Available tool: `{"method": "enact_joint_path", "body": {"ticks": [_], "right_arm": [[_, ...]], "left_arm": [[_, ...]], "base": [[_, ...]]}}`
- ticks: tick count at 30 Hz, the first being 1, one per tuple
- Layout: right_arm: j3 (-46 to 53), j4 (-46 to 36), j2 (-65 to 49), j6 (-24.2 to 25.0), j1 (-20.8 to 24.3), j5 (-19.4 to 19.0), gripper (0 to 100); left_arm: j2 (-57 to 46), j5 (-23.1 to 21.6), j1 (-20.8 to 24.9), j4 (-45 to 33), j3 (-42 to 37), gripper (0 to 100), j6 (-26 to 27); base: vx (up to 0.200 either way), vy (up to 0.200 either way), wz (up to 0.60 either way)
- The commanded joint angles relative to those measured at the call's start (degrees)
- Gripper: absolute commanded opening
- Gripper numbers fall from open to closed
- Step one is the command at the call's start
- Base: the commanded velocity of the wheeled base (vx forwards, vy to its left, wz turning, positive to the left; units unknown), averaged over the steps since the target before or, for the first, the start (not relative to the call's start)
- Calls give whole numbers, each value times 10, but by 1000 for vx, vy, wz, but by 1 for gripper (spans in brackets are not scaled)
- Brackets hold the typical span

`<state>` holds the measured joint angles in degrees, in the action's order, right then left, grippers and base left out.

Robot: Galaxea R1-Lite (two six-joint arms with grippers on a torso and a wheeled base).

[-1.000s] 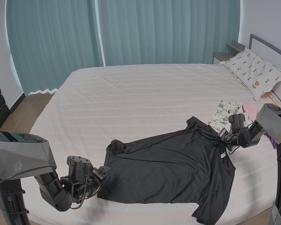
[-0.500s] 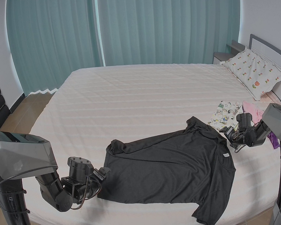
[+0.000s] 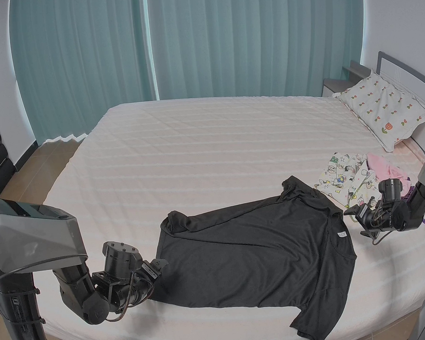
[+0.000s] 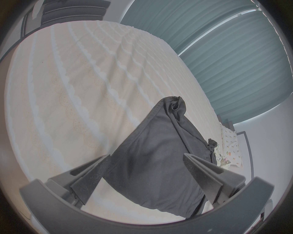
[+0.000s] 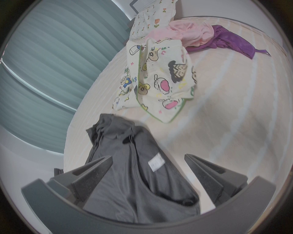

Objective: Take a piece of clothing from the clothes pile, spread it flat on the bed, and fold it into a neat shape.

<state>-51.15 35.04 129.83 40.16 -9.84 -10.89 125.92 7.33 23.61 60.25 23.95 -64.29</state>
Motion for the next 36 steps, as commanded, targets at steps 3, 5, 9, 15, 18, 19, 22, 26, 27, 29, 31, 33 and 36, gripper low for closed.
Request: {"method": "enact_joint_path", "body": {"ticks": [3,5,9,15,18,19,22,26,27,29,31,33,36], "right_arm": [[203,88,-114,-40,-21,-55,100],[230,101,-118,-46,-22,-64,100],[301,155,-118,-48,-23,-90,100],[382,250,-118,-59,-22,-122,100],[395,253,-110,-62,-17,-123,100],[396,253,-108,-63,-17,-124,100],[400,258,-92,-71,-16,-125,100],[403,258,-88,-76,-17,-126,100],[404,258,-90,-76,-17,-126,100],[406,258,-92,-76,-16,-127,100],[408,258,-92,-76,-16,-128,100],[412,258,-90,-77,-13,-128,100],[412,260,-87,-77,-3,-128,100]], "left_arm": [[2,0,12,0,-23,100,21],[2,0,13,0,-23,100,21],[6,0,13,0,-23,100,21],[10,1,17,0,-19,100,22],[11,1,17,0,-19,100,23],[11,1,17,0,-19,100,23],[12,2,17,0,-16,100,23],[21,7,16,0,5,100,25],[25,9,15,-3,19,100,25],[28,15,11,-7,38,100,28],[38,18,10,-14,57,100,41],[47,32,10,-31,78,100,65],[66,66,9,-57,121,100,111]], "base": [[0,0,0],[0,0,0],[0,0,0],[-167,0,0],[-200,0,0],[-200,0,0],[-200,0,0],[-50,0,0],[0,0,0],[0,0,0],[0,0,0],[0,0,0],[0,0,0]]}}
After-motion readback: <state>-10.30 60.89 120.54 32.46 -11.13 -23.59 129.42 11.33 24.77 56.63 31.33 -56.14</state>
